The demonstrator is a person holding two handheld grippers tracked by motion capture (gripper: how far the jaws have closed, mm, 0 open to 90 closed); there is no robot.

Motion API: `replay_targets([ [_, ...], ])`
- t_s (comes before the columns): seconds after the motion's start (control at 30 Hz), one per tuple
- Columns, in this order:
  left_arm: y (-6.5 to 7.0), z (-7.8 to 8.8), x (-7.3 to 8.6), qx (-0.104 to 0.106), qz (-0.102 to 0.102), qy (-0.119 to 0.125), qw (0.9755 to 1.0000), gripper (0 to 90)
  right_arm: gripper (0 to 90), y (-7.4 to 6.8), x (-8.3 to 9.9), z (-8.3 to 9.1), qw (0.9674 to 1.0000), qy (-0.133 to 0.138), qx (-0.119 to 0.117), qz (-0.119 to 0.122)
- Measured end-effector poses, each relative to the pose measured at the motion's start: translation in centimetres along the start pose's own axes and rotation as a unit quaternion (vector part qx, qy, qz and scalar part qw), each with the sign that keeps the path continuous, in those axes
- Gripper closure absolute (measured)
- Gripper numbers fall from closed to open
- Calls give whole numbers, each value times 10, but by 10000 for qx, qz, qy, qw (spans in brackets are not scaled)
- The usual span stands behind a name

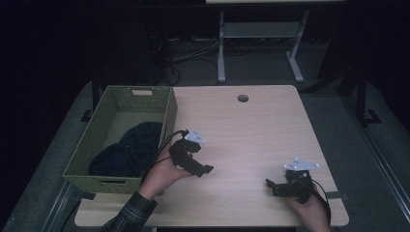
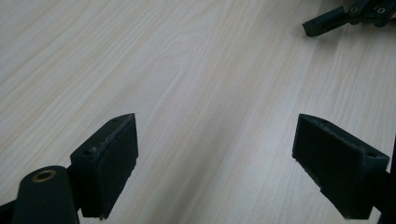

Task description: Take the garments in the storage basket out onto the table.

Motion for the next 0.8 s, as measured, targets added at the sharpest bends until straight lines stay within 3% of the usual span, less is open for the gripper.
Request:
replay_targets([
  [0.8,-14,24,-12,-138,-51,-76,9999,141,72,0,0,0,10000,0,11,-8],
])
Point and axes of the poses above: each handheld gripper's, and its own axes: z roughly backward along the jaws, x roughly out of its underside, y roughly to its right, the point moved 3 cm from there along -z, roughly forward along the jaws, and after that the axes turned 15 degrees about y, right-handed, at the moved point
